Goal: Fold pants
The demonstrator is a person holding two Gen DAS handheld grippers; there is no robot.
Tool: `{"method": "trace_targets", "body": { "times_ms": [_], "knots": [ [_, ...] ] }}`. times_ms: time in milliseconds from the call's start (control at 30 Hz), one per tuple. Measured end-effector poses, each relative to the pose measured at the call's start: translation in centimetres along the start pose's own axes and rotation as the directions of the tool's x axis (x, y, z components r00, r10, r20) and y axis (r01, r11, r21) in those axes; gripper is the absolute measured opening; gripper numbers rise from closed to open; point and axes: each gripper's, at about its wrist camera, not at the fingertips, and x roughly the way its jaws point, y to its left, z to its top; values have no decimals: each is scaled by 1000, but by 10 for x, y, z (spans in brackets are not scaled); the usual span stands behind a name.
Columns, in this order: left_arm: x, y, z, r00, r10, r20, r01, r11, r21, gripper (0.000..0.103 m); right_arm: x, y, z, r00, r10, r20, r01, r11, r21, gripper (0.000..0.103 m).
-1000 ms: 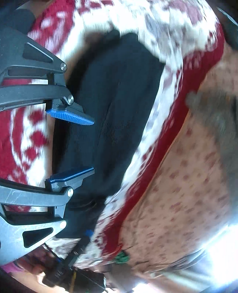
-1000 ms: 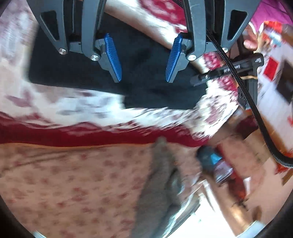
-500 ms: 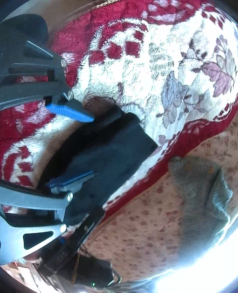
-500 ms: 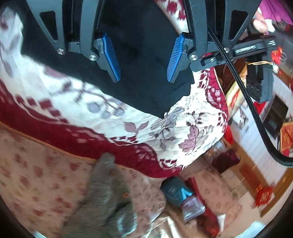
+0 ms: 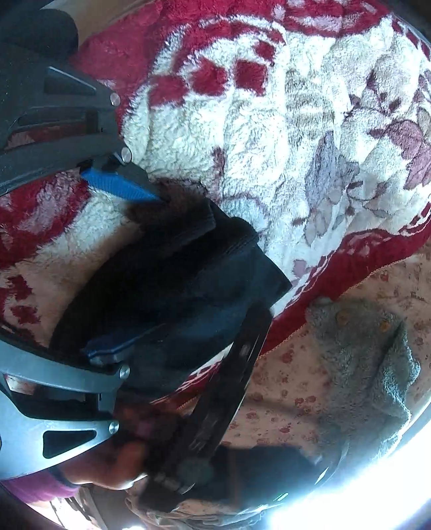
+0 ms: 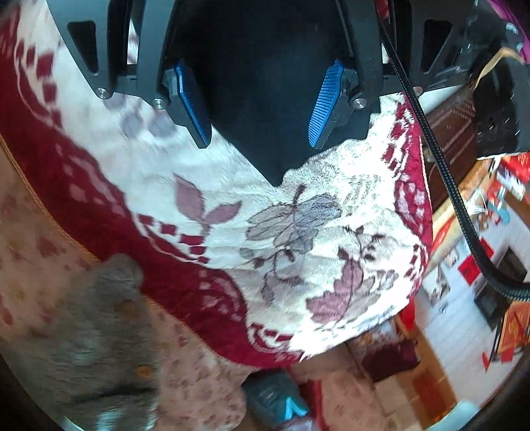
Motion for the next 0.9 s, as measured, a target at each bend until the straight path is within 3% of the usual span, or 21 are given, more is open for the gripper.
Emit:
{"method": "trace_targets", "body": {
  "times_ms": [133, 167, 200, 267, 300, 333, 400, 433, 500, 633, 733, 900],
  "knots": [
    [5, -2, 1, 1000, 2, 24, -2, 1000, 29, 75, 28, 3, 15, 998, -23, -63, 19, 998, -52, 59],
    [5, -2, 1, 1000, 0, 31, -1, 999, 36, 75, 38, 3, 18, 995, -40, -94, 34, 997, -65, 49],
    [6, -1, 2, 999, -4, 37, 2, 999, 39, 75, 44, 4, 19, 992, -53, -112, 44, 996, -82, 32],
    [6, 2, 2, 998, -29, 50, 27, 999, 31, 75, 54, 7, 17, 988, -82, -133, 66, 991, -115, 28],
    [6, 3, 3, 998, -35, 54, 34, 999, 30, 65, 53, 10, 16, 989, -92, -118, 76, 988, -132, 19],
    [7, 4, 5, 998, -32, 55, 30, 999, 34, 42, 51, 11, 15, 990, -90, -106, 75, 988, -138, 16],
    [10, 6, 8, 998, -58, 33, 57, 998, 38, 29, 41, 12, 15, 993, -92, -71, 83, 989, -119, 11],
    [8, 5, 9, 997, -65, 37, 64, 997, 39, 22, 33, 12, 15, 995, -82, -49, 76, 992, -103, 11],
    [0, -1, 8, 996, -72, 56, 68, 995, 66, 17, 14, 13, 14, 998, -63, -3, 63, 995, -76, 10],
    [-26, -22, 6, 987, -115, 112, 99, 986, 137, 14, -38, 14, 8, 994, -24, 108, 25, 1000, -13, 10],
    [-43, -41, 6, 978, -171, 122, 149, 974, 173, 14, -82, 9, -1, 981, -4, 191, -6, 999, 50, 10],
    [-69, -99, -11, 954, -280, 104, 237, 922, 306, 14, -166, -12, -35, 942, 25, 334, -86, 982, 167, 10]
  ]
}}
